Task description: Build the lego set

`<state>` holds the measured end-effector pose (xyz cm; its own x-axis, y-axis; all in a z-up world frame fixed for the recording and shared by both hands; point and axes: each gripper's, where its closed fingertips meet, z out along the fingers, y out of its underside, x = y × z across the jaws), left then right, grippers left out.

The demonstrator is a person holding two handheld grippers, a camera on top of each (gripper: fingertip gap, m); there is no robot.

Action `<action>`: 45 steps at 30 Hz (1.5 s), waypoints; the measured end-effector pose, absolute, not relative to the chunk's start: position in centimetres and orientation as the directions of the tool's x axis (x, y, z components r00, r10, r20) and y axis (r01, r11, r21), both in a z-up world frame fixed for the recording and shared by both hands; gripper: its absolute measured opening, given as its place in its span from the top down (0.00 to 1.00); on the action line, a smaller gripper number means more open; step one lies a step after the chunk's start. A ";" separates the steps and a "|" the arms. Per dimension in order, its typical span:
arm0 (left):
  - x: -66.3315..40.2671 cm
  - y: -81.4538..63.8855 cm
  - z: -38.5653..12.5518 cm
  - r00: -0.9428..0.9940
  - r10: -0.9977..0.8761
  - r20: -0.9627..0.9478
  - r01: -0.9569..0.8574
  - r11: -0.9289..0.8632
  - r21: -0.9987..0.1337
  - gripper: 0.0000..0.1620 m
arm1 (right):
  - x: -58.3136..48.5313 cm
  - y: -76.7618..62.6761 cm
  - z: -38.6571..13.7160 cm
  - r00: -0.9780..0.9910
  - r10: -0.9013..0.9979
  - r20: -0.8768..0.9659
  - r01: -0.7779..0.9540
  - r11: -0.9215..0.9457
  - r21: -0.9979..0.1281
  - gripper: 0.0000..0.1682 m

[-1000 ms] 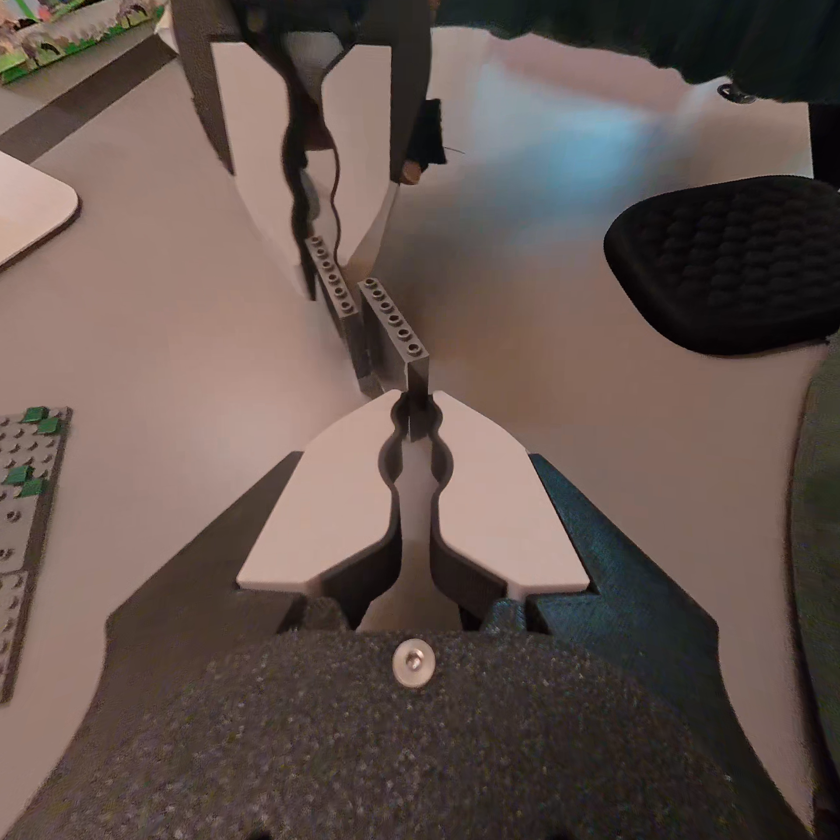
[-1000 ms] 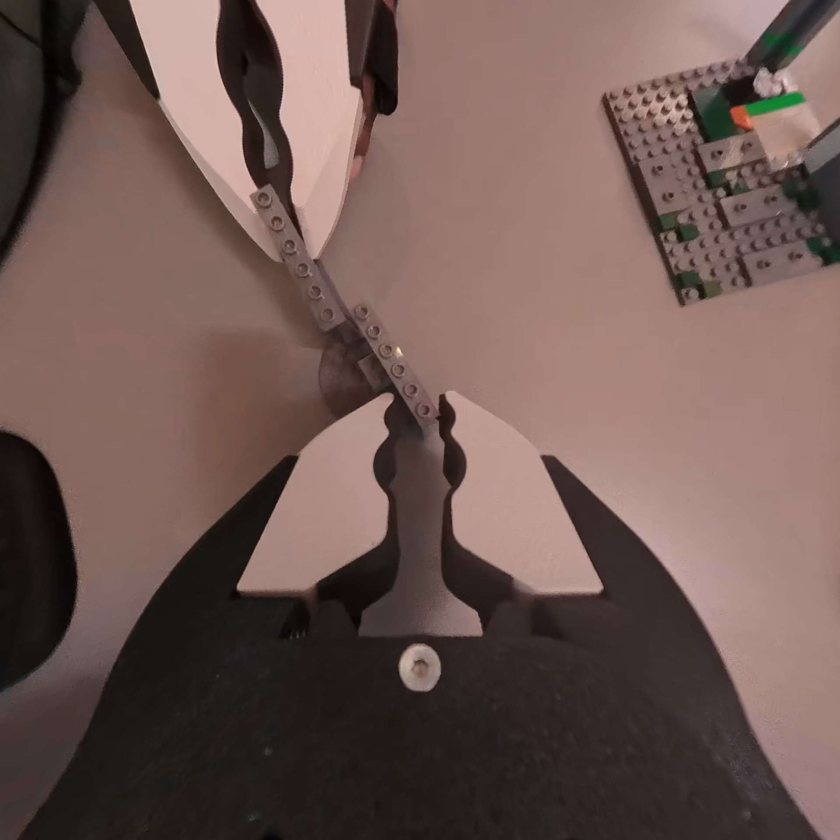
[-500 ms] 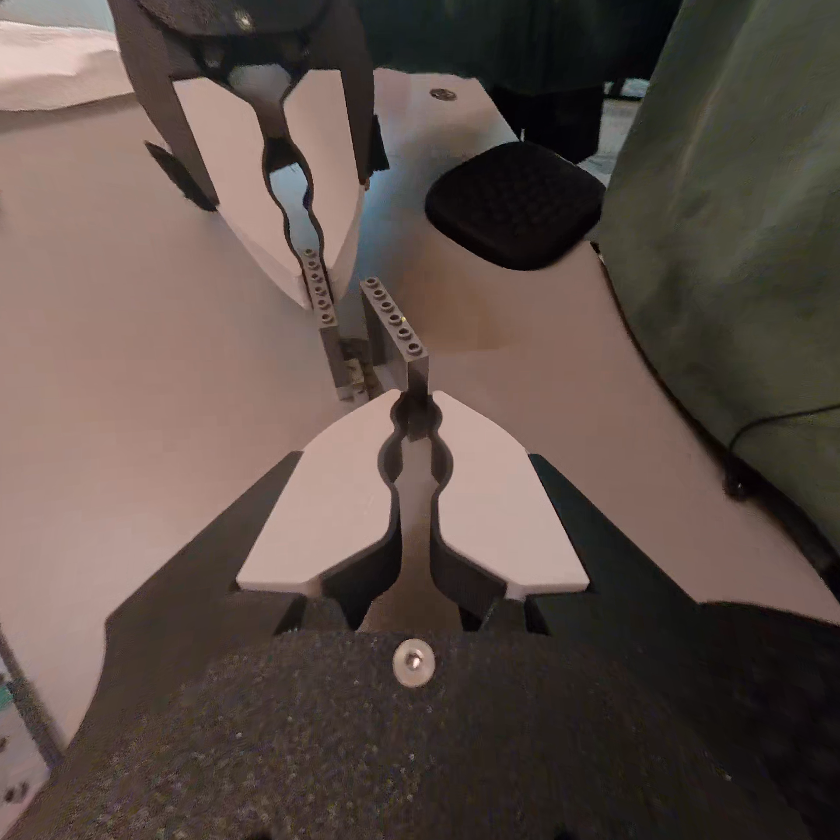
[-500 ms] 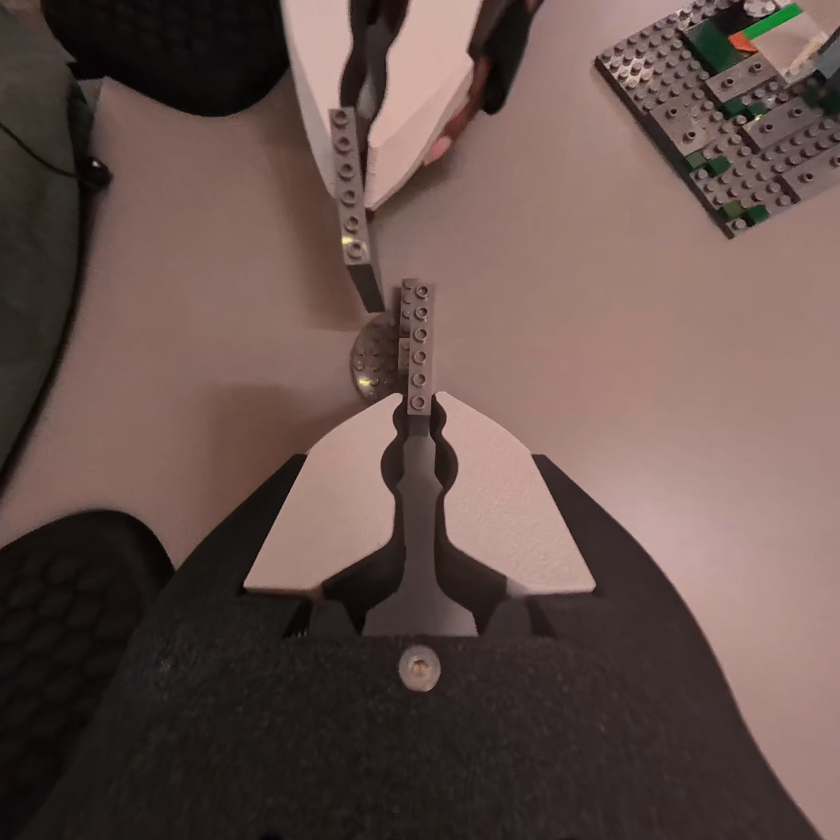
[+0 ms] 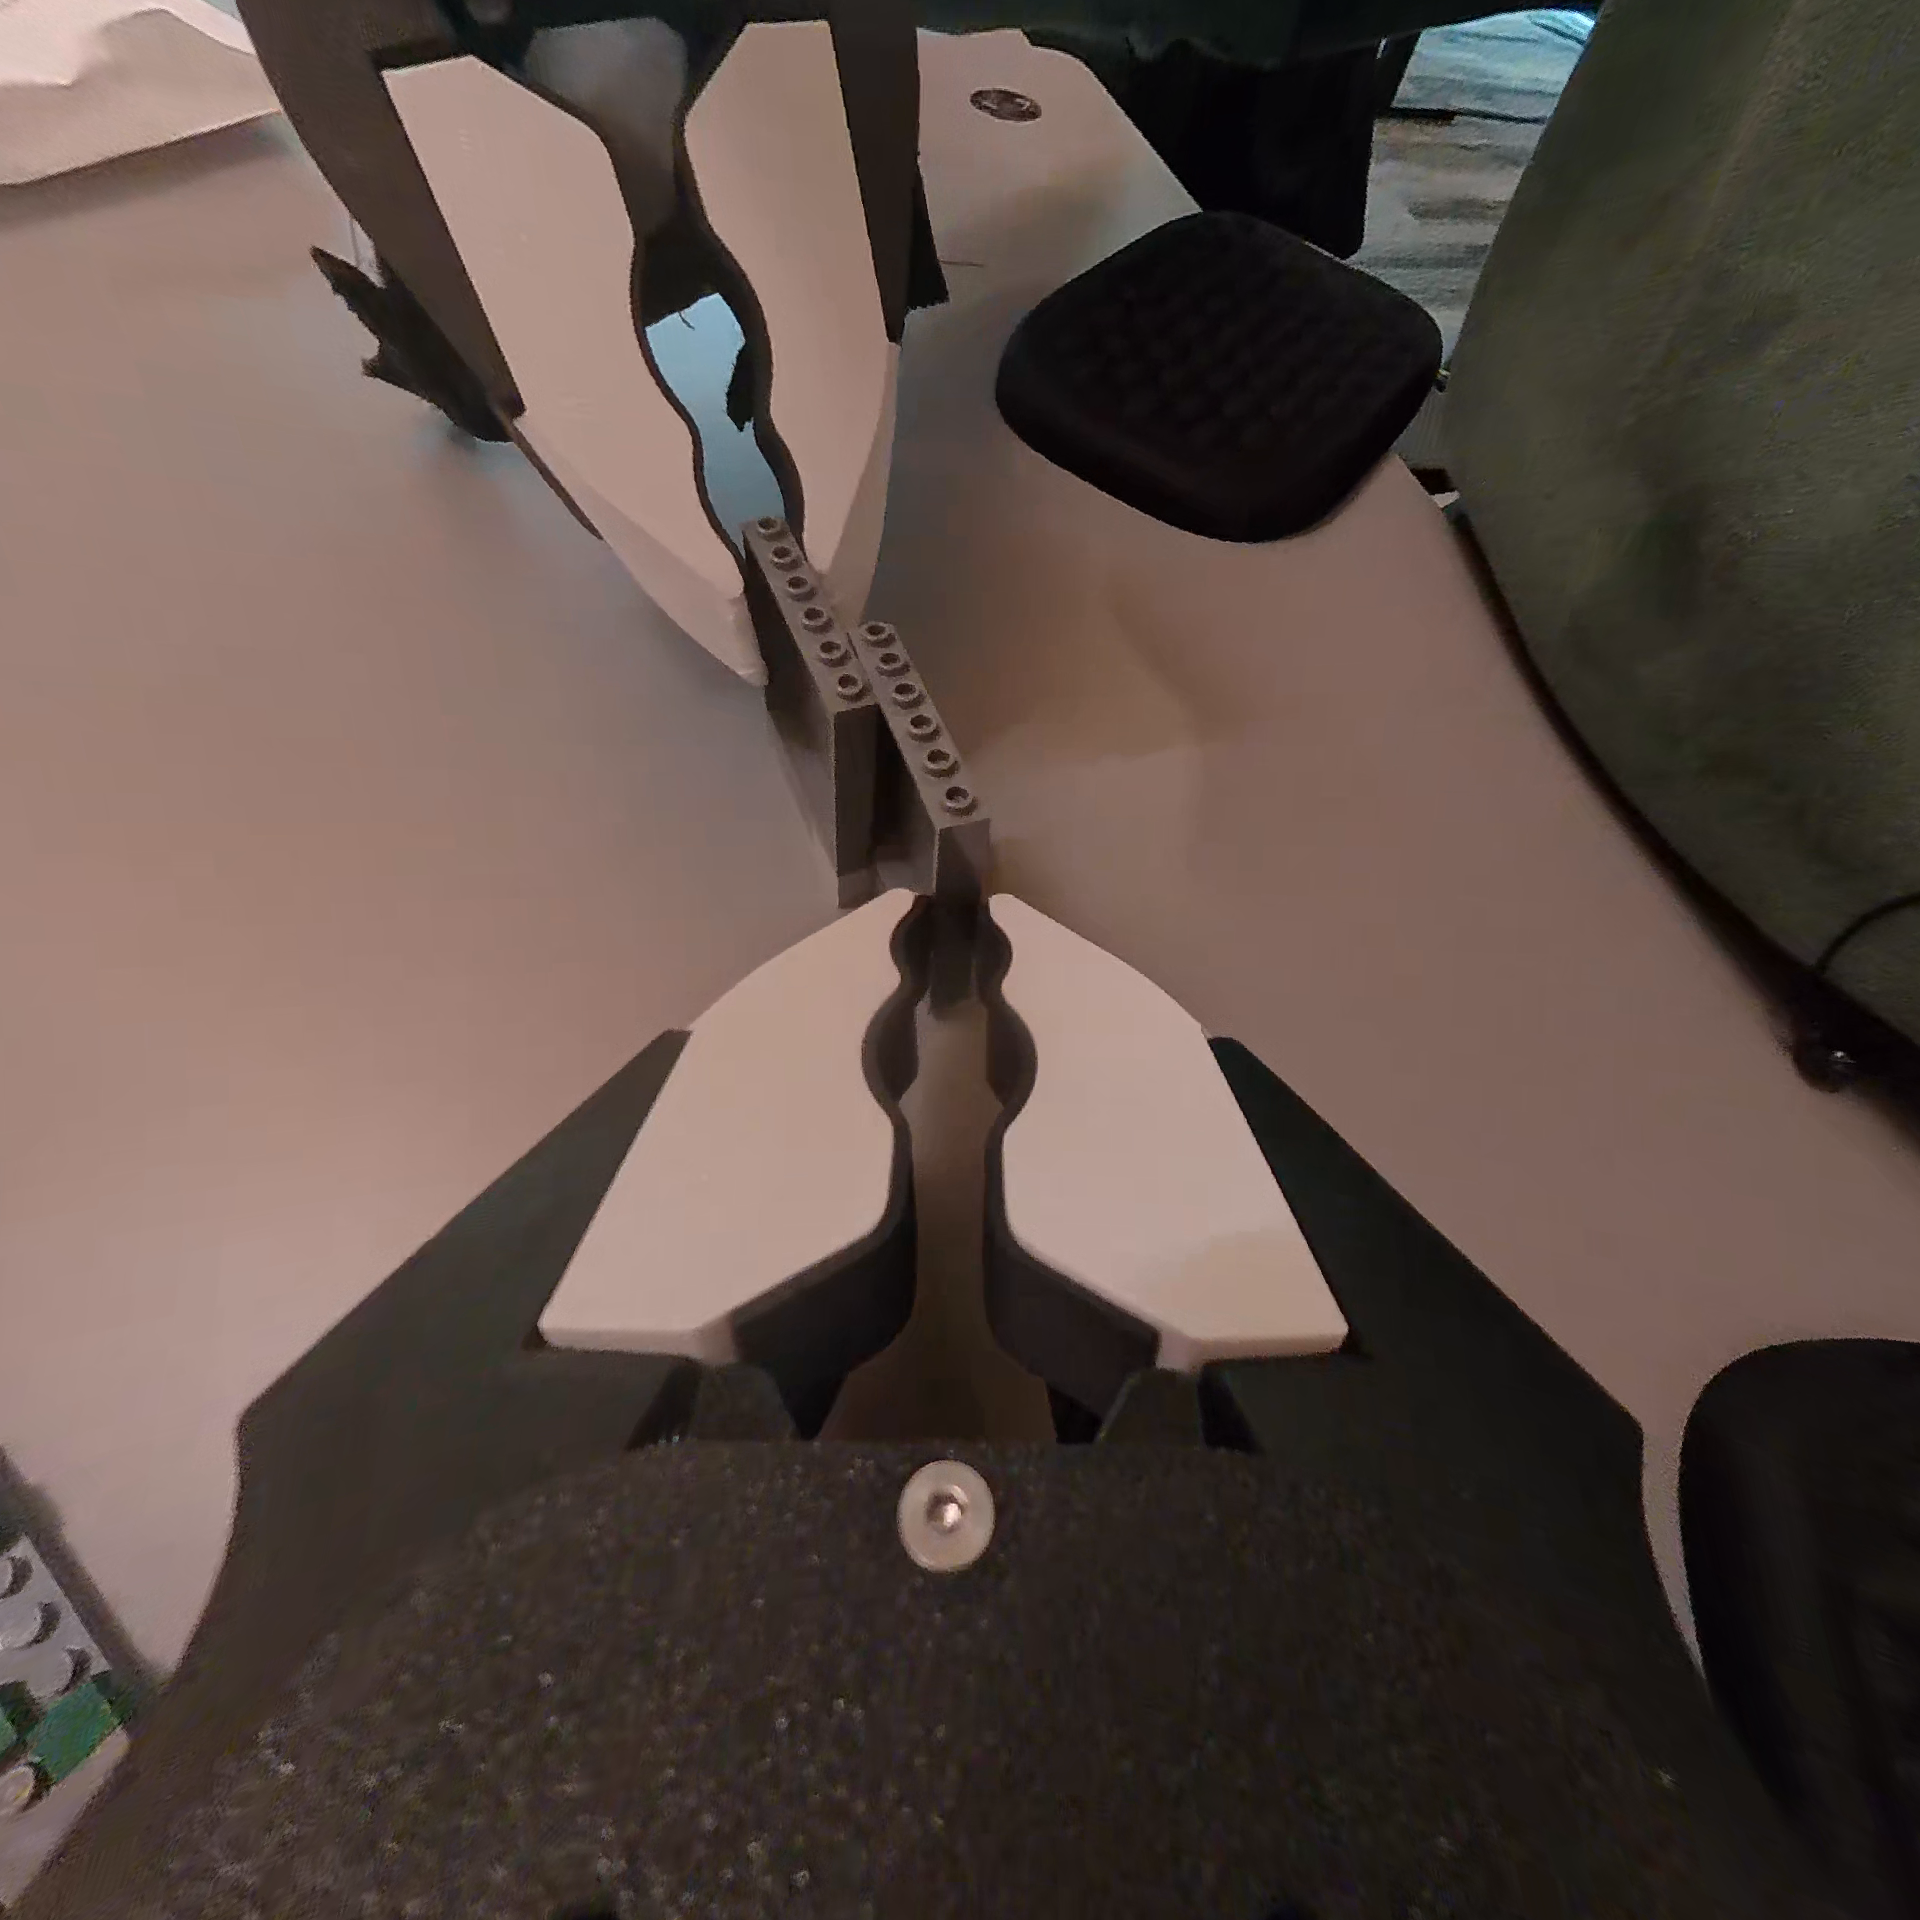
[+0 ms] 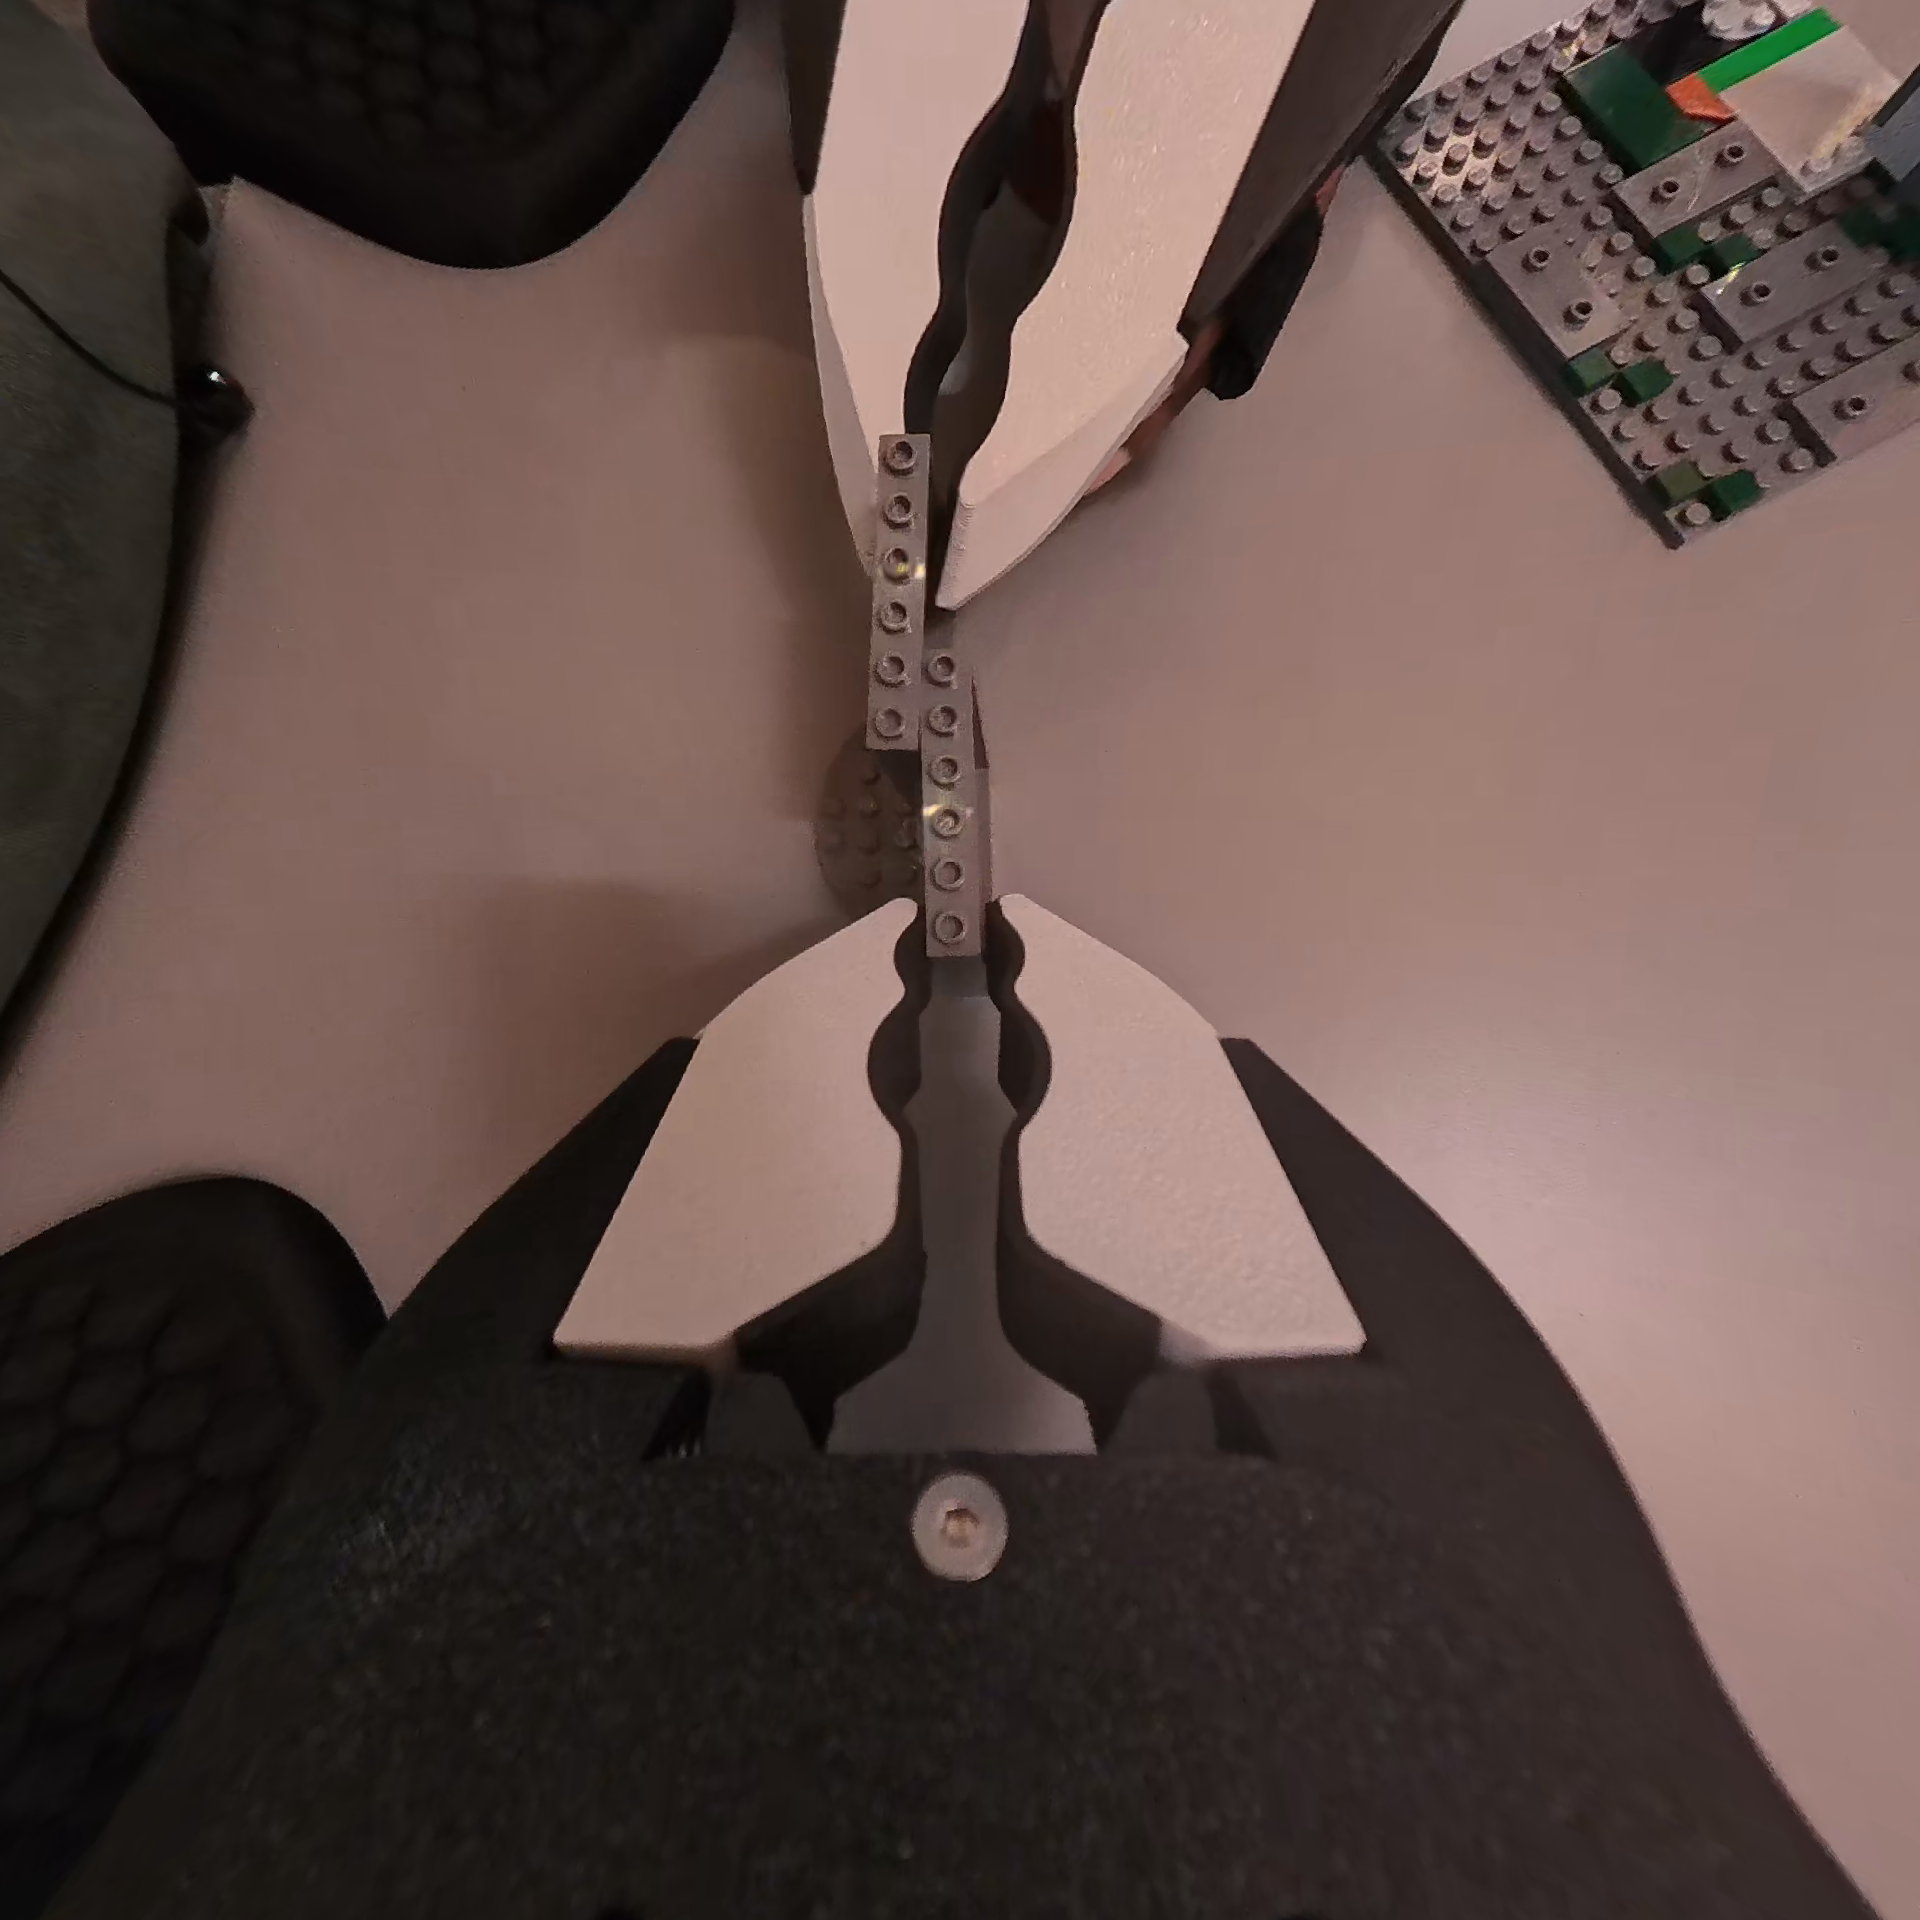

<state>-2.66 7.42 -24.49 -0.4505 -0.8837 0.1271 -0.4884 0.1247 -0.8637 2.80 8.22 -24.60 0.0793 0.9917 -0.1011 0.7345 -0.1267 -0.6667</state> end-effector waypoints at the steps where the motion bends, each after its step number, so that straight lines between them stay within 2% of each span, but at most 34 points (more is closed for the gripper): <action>1: -2.6 7.5 -24.4 -0.447 -0.885 0.128 -0.484 0.120 -0.867 0.95 | 2.8 8.3 -24.6 0.082 0.992 -0.099 0.735 -0.128 -0.666 0.95; 9: -2.2 7.5 -23.8 -0.412 -0.905 0.102 -0.432 0.096 -0.897 0.96 | 2.6 8.4 -24.5 0.119 0.986 -0.119 0.718 -0.168 -0.676 0.95; 21: -2.1 7.9 -25.3 -0.308 -0.947 0.088 -0.520 0.091 -0.849 0.95 | 2.7 8.1 -24.5 0.133 0.982 -0.136 0.689 -0.191 -0.699 0.95; 45: -2.3 7.7 -25.4 -0.306 -0.950 0.067 -0.553 0.120 -0.825 0.95 | 2.5 7.8 -24.5 0.130 0.981 -0.144 0.687 -0.194 -0.701 0.93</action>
